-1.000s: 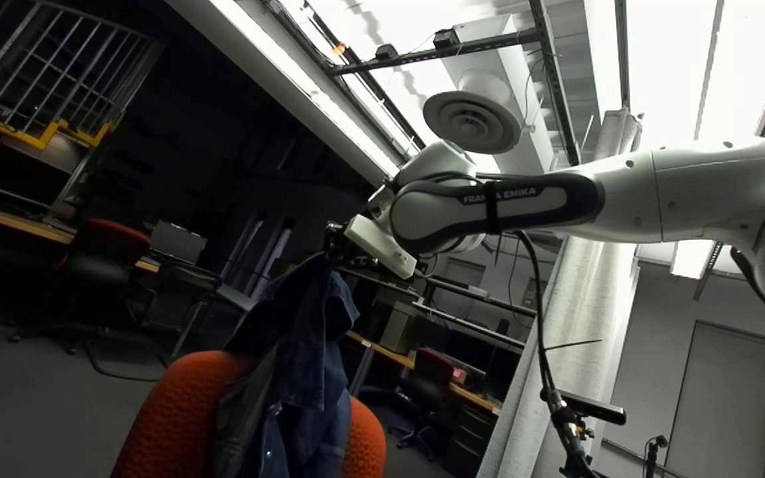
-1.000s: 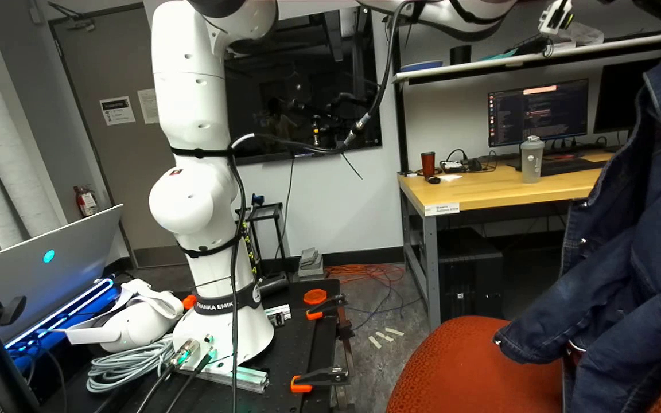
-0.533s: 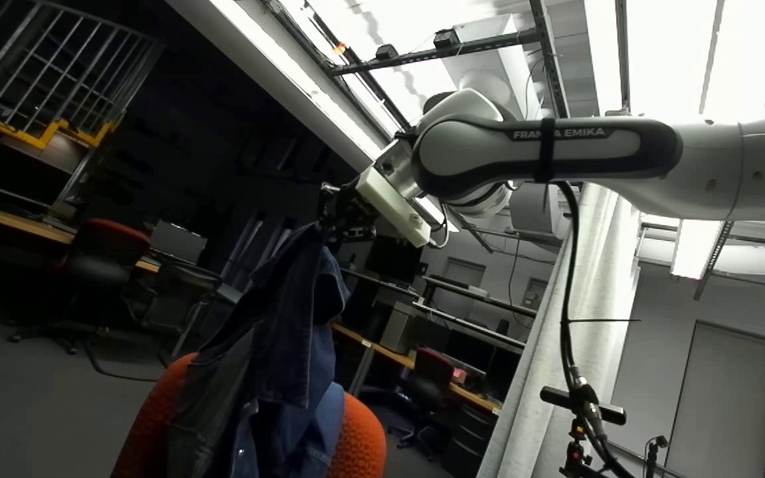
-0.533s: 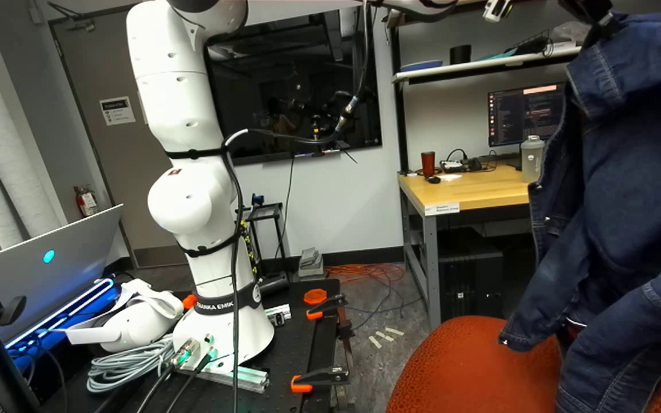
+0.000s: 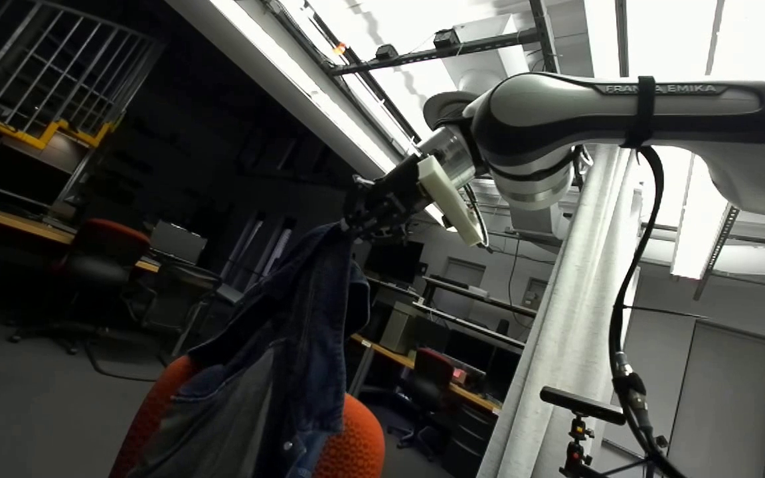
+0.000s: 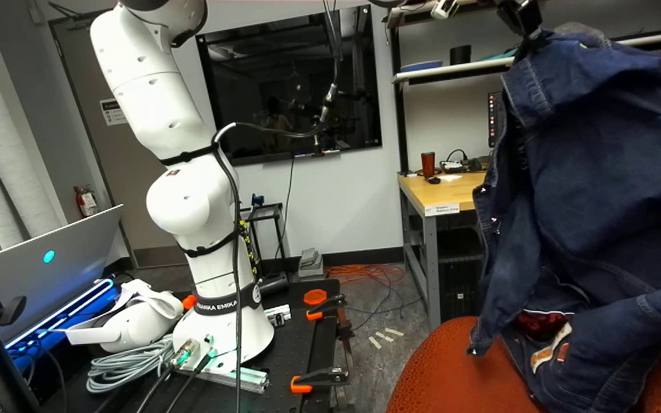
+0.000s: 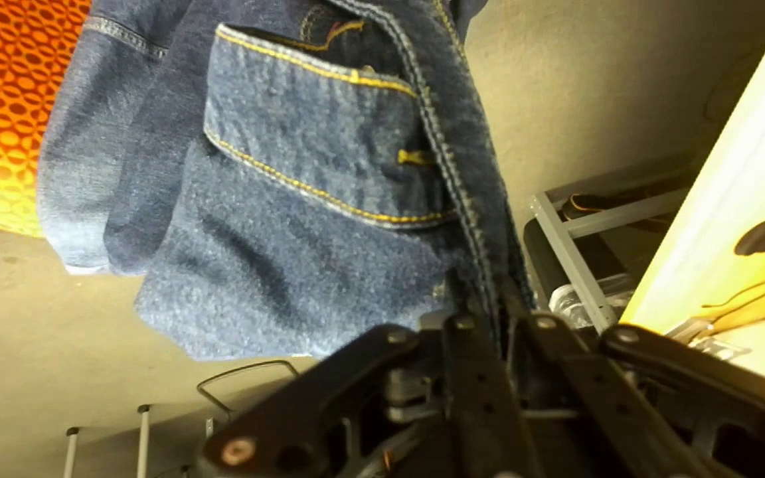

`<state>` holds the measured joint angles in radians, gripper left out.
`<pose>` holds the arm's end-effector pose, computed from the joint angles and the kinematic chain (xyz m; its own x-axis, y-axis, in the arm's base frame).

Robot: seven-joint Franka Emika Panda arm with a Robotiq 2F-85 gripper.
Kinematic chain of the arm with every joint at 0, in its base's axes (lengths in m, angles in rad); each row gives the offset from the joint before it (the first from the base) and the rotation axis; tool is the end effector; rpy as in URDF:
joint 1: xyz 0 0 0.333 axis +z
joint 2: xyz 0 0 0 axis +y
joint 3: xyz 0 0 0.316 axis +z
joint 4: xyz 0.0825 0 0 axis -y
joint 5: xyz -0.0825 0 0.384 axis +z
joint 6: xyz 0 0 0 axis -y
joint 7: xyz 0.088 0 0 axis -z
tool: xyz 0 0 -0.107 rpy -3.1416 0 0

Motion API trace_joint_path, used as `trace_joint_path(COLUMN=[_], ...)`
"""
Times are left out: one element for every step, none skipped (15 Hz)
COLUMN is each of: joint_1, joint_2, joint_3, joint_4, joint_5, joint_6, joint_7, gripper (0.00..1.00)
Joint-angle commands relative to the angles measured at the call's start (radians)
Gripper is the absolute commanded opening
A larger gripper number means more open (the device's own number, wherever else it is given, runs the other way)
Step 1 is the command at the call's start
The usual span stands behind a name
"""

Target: Remove the jacket from the top rall and place it on the seat

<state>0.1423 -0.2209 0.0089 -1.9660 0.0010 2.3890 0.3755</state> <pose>0.5321 0.0816 0.6413 0.7906 -0.2503 0.5588 -0.1502 -0.9640 -0.2193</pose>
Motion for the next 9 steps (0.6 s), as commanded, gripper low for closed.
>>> trace_joint_path(joint_1=[-0.022, -0.022, -0.022, -0.022, -0.023, -0.02, -0.021, -0.023, -0.027], joint_2=[-0.132, -0.144, -0.155, -0.164, -0.17, -0.171, -0.17, -0.166, -0.161], joint_3=[-0.004, -0.013, -0.021, -0.029, -0.035, -0.041, -0.045, -0.046, -0.048], joint_4=[-0.039, -0.025, -0.009, 0.011, 0.033, 0.064, 0.091, 0.126, 0.156], joint_5=[0.117, 0.144, 0.169, 0.192, 0.207, 0.221, 0.23, 0.234, 0.234], joint_6=[-0.073, -0.104, -0.135, -0.166, -0.192, -0.223, -0.246, -0.268, -0.288], joint_7=[-0.15, -0.187, -0.22, -0.25, -0.273, -0.299, -0.314, -0.327, -0.334], gripper=[0.02, 0.02, 0.02, 0.02, 0.02, 0.02, 0.02, 0.02, 0.02])
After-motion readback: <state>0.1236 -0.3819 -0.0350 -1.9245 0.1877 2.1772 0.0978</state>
